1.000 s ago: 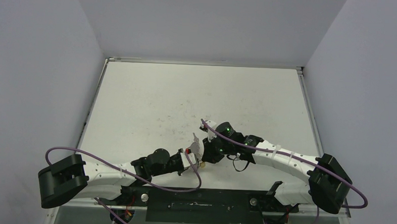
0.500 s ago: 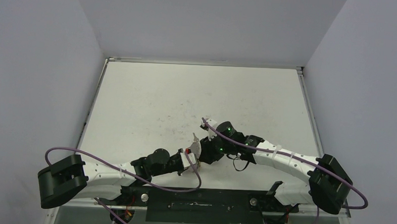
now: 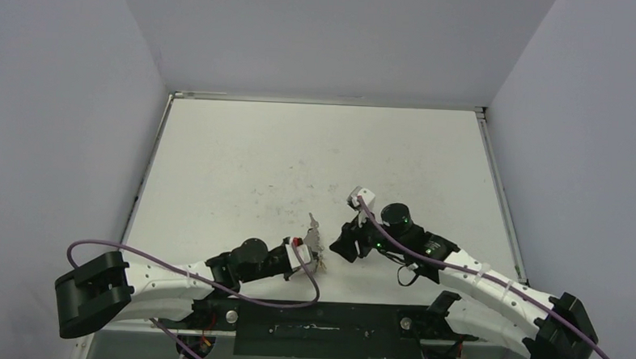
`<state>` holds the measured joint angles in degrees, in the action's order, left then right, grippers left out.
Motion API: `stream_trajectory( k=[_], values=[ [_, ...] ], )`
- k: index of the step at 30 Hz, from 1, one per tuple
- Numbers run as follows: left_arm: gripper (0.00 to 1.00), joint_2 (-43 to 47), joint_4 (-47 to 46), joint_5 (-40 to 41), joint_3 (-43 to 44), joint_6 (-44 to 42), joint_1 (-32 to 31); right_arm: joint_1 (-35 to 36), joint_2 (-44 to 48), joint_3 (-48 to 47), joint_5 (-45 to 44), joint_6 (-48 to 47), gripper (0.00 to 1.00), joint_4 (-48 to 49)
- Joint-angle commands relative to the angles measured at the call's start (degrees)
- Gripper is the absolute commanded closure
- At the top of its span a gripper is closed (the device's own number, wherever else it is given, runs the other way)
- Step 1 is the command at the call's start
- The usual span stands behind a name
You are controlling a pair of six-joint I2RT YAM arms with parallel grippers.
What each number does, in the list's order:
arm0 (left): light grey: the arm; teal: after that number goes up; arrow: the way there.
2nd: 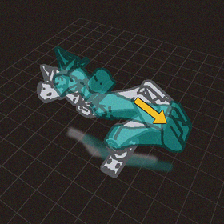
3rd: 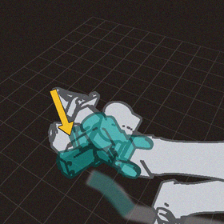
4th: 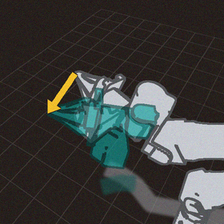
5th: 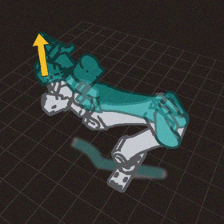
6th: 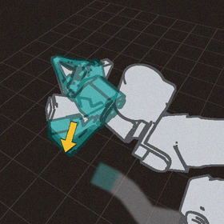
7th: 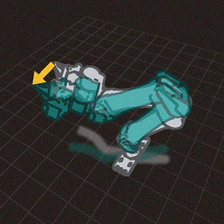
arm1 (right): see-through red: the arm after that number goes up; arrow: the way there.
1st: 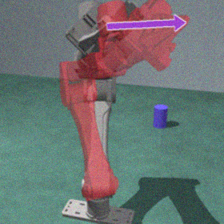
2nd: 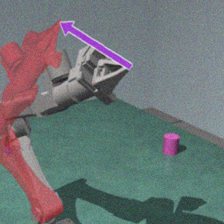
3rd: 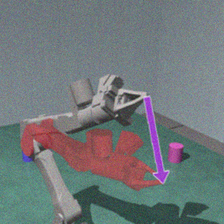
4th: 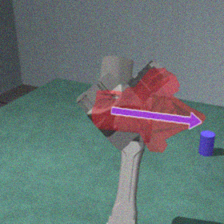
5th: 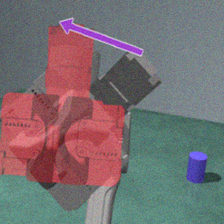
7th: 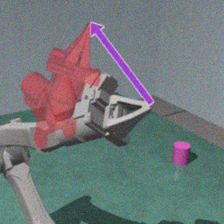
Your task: Put the keys on the keyring
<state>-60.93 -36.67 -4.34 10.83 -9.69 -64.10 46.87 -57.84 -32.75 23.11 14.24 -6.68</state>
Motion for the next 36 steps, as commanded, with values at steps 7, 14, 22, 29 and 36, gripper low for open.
stream_trajectory(
  k=[7,14,22,29,36],
  values=[
    [1.0,7.49,-6.59,-0.82,-4.09,-0.63,-0.33,-0.01,14.18,13.78,2.97,-7.3,0.46,23.03],
    [1.0,16.44,-6.59,-4.27,-7.79,-4.84,-0.33,0.6,12.74,17.55,13.61,-12.01,0.46,33.08],
    [1.0,23.44,-1.1,-4.2,-8.63,-6.0,-0.33,2.45,5.68,17.63,19.06,-15.91,0.48,40.79],
    [1.0,21.87,-2.41,-3.77,-8.83,-5.26,-0.33,2.91,3.04,16.58,19.43,-17.46,0.47,41.31],
    [1.0,17.05,-6.68,-4.59,-8.74,-4.56,-0.33,3.74,2.44,16.53,18.56,-17.62,0.48,40.96]
  ],
)
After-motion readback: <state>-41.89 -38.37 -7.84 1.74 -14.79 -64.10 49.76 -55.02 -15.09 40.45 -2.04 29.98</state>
